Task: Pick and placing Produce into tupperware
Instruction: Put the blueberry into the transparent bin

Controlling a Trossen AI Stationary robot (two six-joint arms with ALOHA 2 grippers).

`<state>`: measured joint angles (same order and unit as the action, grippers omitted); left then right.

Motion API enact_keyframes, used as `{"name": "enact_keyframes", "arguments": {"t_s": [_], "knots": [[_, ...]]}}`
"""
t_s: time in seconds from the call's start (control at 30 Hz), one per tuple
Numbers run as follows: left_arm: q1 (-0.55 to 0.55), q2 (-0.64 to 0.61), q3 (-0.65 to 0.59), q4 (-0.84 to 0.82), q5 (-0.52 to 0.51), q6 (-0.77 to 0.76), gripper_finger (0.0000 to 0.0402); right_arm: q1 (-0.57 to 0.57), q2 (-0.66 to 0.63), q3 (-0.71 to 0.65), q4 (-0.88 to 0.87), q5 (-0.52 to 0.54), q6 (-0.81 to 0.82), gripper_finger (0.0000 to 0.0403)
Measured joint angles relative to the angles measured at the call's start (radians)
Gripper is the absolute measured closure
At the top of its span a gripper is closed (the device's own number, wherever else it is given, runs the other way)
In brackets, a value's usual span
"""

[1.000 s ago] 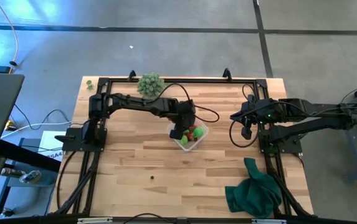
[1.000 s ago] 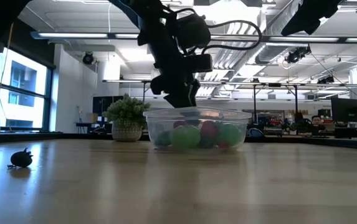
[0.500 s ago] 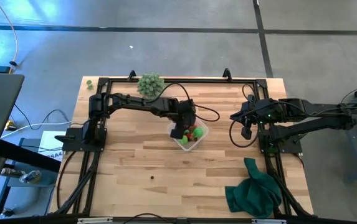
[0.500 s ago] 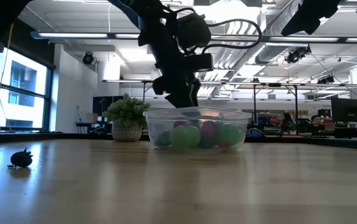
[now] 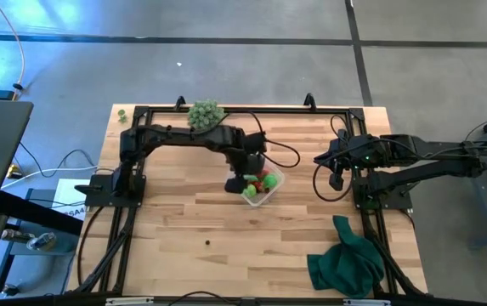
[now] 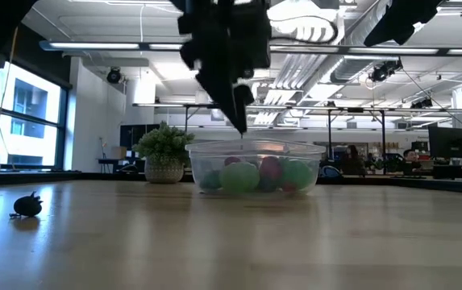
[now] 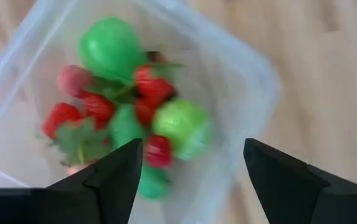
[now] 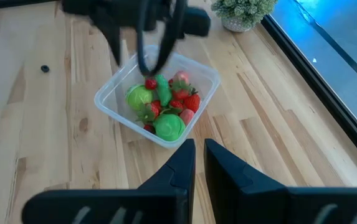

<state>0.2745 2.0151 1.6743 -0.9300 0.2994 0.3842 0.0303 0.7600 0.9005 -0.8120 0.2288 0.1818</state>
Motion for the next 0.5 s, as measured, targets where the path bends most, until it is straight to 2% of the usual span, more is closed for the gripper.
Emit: {"name": "enact_keyframes", "arguments": {"t_s": [0.1,0.33,0.43,0.5], "knots": [[-0.01,-0.001,0.092,-0.134,0.039,-0.02,0.014,0.0,0.0,0.0,0.0,0.0,0.0,0.0378],[-0.09,-0.054,0.275,-0.356,-0.016,-0.032,0.0147,0.0,0.0,0.0,0.0,0.0,0.0,0.0378],[-0.174,-0.11,0.303,-0.41,-0.101,-0.051,0.0147,0.0,0.0,0.0,0.0,0.0,0.0,0.0378],[-0.25,-0.154,0.302,-0.458,-0.203,-0.077,0.0147,0.0,-0.001,0.0,0.0,0.0,0.0,0.0378]]}}
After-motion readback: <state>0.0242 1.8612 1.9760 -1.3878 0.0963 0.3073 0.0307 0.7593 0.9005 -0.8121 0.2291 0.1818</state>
